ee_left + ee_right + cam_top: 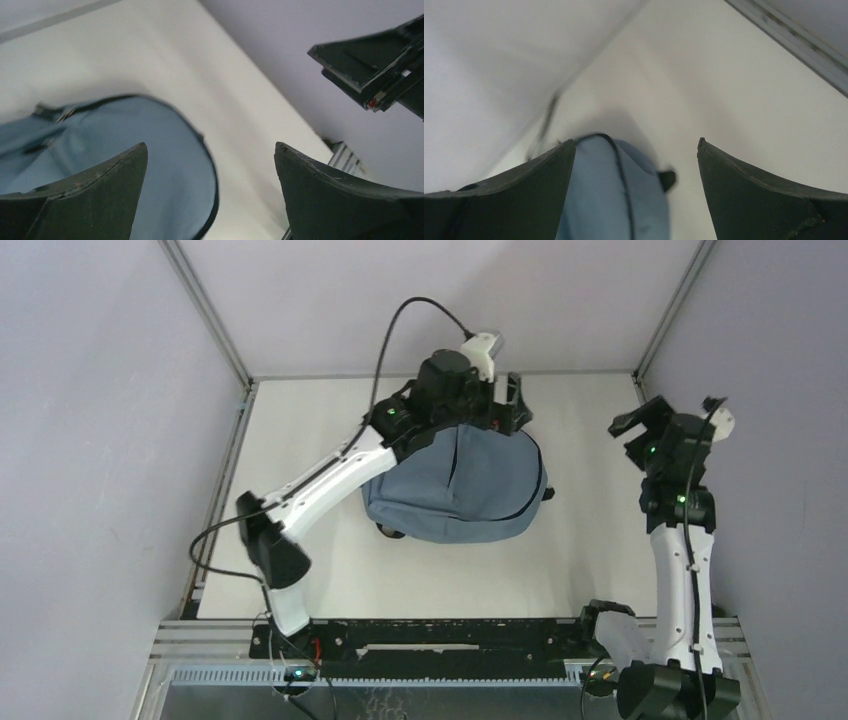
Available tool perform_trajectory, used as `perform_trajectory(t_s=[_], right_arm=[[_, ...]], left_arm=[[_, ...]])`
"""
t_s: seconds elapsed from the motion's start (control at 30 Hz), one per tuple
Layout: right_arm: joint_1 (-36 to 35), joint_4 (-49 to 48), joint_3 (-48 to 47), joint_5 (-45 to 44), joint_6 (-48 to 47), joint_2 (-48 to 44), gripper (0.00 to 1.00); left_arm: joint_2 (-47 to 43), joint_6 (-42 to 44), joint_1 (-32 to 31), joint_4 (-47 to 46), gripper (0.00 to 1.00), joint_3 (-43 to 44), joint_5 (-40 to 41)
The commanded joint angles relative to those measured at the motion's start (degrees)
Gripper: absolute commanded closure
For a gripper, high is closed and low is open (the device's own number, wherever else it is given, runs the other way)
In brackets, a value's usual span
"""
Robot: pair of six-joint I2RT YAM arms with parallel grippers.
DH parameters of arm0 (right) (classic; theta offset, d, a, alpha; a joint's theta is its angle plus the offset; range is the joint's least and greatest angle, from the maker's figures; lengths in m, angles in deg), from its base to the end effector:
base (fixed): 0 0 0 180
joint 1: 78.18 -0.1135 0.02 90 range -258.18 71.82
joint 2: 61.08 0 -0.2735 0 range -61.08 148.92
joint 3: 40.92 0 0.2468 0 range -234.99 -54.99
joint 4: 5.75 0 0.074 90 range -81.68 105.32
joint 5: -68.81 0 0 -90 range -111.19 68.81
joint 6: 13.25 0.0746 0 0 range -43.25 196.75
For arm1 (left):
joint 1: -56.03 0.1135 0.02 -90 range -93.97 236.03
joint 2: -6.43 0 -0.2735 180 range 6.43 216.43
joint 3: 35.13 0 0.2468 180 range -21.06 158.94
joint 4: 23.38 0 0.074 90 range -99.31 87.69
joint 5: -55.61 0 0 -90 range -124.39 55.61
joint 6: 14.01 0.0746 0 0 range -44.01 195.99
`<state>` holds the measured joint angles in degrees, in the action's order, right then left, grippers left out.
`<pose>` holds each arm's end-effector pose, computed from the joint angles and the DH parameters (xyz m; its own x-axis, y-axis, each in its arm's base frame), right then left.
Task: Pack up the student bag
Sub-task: Reset both arms
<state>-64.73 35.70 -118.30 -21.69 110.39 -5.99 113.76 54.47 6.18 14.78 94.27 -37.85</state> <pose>0.2257 -0.0546 0.3826 -0.1325 0.6013 -0.7880 0.3771 0.7658 0.5209 0.3014 -0.3643 0.4262 -0.4598 -0.0228 -0.8877 0.6790 0.6352 -0.3680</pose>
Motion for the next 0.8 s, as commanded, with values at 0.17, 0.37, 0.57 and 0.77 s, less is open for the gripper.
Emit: perform_trajectory(t_s=[0.17,0.37,0.57,0.77], right_arm=[[-17.7,2.2,13.3,-22.3,-4.8,-8.7,0.0],[-38.1,0.6,20.3,-39.4,-2.7,-6.2,0.0],[-44.0,6.9,20.2,-46.6,7.2,2.1,0.0],[-44.5,6.7,19.7,-46.7,9.3,2.4,0.0]], left_arm=[[-34.1,-5.6,11.8,6.5,0.0,-35.1,14.5],[-63.5,-7.0,13.5,6.9,0.0,-64.2,27.4],[-80.6,-13.9,13.5,13.3,0.0,-75.8,33.1],[-80.1,-14.5,13.5,15.5,0.0,-74.2,35.3]])
